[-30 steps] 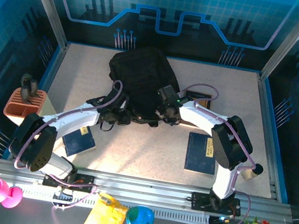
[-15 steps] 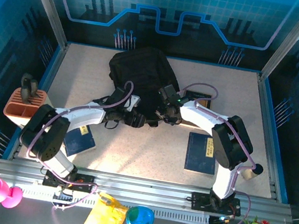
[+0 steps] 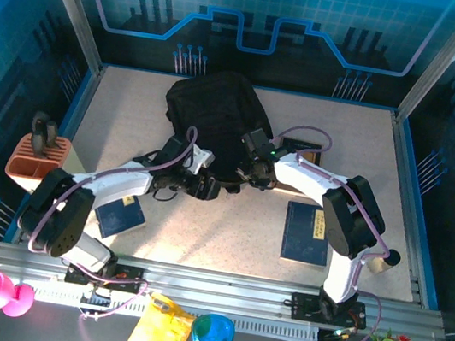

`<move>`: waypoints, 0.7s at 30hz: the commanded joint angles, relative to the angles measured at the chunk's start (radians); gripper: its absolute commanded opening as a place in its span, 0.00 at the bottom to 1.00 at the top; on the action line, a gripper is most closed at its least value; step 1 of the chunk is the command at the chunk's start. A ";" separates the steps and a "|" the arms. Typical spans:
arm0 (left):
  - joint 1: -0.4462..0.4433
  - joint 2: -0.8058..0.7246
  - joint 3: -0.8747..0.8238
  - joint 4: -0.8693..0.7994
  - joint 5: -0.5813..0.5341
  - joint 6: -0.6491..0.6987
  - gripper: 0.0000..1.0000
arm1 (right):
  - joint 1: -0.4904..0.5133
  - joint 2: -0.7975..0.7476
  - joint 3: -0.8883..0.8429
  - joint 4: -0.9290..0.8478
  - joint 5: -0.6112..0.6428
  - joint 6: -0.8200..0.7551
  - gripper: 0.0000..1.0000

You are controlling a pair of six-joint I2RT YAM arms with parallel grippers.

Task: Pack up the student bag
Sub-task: Unzip the student bag at the top-center of the table.

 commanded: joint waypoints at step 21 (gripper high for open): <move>-0.032 0.159 0.139 -0.088 -0.223 0.041 0.44 | -0.012 0.010 -0.009 0.007 -0.005 -0.009 0.12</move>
